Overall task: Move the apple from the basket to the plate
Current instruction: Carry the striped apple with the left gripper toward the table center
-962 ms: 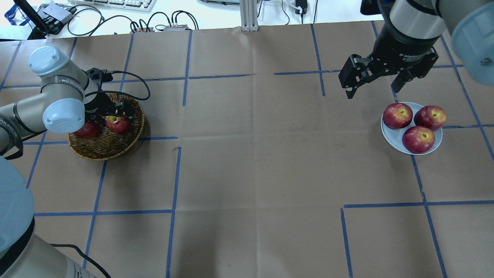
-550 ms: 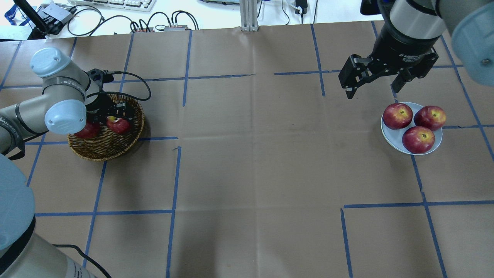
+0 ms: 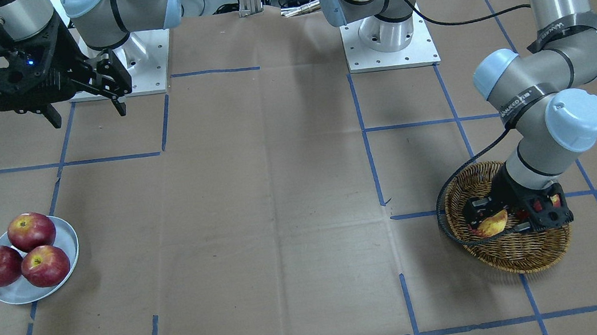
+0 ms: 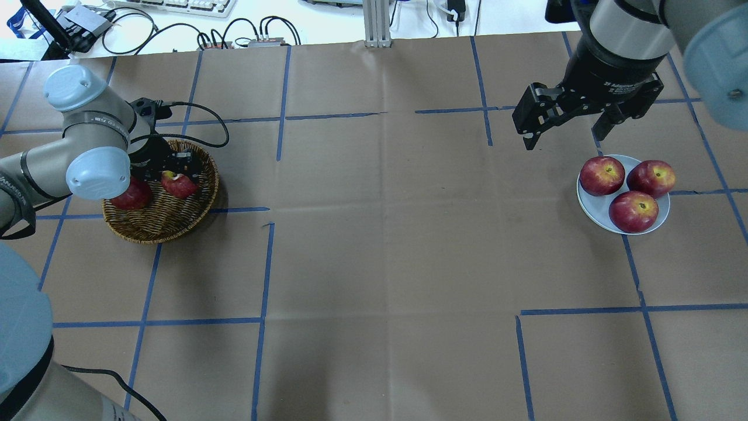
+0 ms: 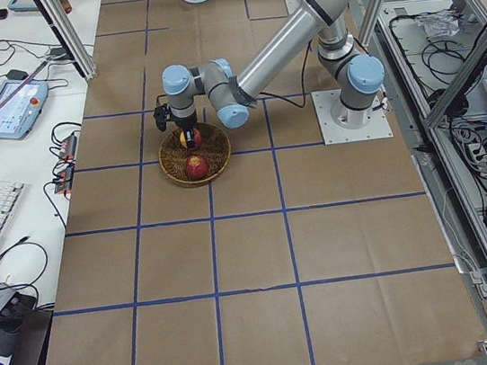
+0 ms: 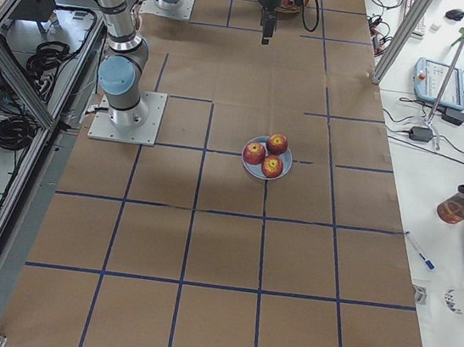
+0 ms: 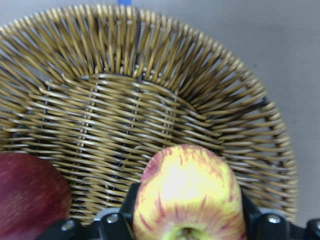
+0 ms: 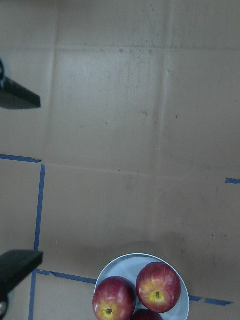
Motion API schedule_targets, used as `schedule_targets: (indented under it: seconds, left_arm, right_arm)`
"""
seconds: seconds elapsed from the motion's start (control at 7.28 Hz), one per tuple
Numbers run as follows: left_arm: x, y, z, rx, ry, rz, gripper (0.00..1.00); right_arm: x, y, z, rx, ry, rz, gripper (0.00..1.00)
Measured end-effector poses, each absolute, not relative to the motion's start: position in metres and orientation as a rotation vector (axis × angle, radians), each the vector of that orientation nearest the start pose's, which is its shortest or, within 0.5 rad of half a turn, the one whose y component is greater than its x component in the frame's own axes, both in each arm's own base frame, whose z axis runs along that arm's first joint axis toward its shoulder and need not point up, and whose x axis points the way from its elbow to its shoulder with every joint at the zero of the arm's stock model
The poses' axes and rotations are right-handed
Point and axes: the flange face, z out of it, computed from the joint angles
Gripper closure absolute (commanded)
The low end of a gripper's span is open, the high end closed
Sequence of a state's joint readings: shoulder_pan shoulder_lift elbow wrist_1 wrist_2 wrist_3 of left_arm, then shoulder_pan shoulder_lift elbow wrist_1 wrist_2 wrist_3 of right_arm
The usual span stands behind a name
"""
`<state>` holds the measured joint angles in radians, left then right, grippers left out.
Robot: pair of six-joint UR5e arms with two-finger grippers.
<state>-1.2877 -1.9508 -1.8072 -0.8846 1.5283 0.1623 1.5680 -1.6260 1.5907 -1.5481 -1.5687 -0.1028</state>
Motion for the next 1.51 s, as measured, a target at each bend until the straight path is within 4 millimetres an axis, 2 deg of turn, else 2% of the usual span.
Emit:
schedule_targets:
  seconds: [0.27,0.55,0.82,1.1,1.24,1.51]
  left_arm:
    - [-0.050,-0.595,0.270,-0.292,3.161,-0.125,0.37]
    - [-0.146,-0.582,0.276,-0.415,3.164,-0.103,0.37]
    - [-0.240,-0.567,0.258,-0.496,3.162,-0.064,0.36]
    - [-0.320,-0.564,0.231,-0.509,3.161,-0.037,0.35]
    - [-0.346,-0.562,0.218,-0.500,3.157,-0.021,0.35]
    - [-0.366,-0.555,0.201,-0.487,3.150,0.011,0.33]
  right_arm:
    - [0.132,-0.470,0.502,-0.157,3.136,-0.020,0.00]
    - [0.132,-0.470,0.502,-0.156,3.136,-0.021,0.00]
    - [0.132,-0.470,0.502,-0.157,3.136,-0.022,0.00]
    - [0.133,-0.470,0.502,-0.159,3.135,-0.022,0.00]
    - [0.133,-0.470,0.502,-0.159,3.135,-0.022,0.00]
    - [0.133,-0.470,0.502,-0.159,3.136,-0.022,0.00]
